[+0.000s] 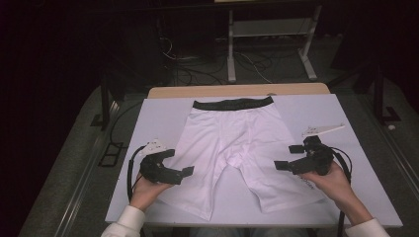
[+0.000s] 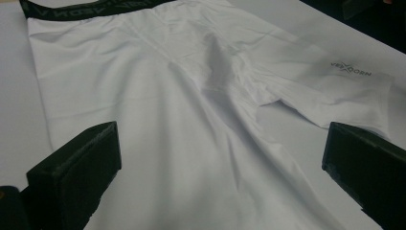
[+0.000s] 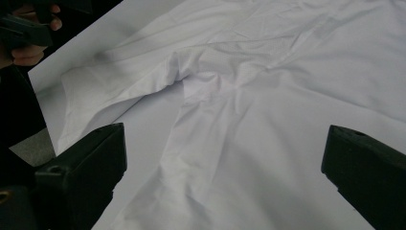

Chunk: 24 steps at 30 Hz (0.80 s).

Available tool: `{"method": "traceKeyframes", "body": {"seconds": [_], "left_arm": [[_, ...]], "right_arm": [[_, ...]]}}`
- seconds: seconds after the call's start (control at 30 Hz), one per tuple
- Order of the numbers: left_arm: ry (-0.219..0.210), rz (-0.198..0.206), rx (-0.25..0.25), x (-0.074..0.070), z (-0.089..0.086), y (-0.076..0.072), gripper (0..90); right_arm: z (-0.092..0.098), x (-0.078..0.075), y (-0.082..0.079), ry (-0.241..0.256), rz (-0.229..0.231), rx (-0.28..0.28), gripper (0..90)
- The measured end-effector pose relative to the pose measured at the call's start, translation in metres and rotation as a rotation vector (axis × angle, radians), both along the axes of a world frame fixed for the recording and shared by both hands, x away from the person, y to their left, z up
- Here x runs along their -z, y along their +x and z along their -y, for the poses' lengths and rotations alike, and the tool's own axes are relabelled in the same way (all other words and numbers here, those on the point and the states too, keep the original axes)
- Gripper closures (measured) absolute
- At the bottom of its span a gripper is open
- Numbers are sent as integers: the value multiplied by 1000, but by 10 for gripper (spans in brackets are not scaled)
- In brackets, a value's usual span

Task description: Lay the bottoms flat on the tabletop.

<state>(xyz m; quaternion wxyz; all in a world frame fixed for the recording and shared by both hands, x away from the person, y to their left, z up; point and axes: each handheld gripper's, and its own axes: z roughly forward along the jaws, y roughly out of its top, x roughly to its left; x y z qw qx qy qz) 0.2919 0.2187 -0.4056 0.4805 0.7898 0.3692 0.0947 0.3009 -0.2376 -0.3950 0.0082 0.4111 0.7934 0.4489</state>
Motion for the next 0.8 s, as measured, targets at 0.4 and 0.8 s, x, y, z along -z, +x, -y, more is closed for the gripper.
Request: {"method": "traceKeyframes", "body": {"seconds": [0.4,0.8], "left_arm": [[-45,46,-40,11,-17,-3,0],[-25,51,-18,23,-20,-10,0]], "right_arm": [[30,24,-16,38,27,57,17],[51,45,-42,-27,141,104,4]]}}
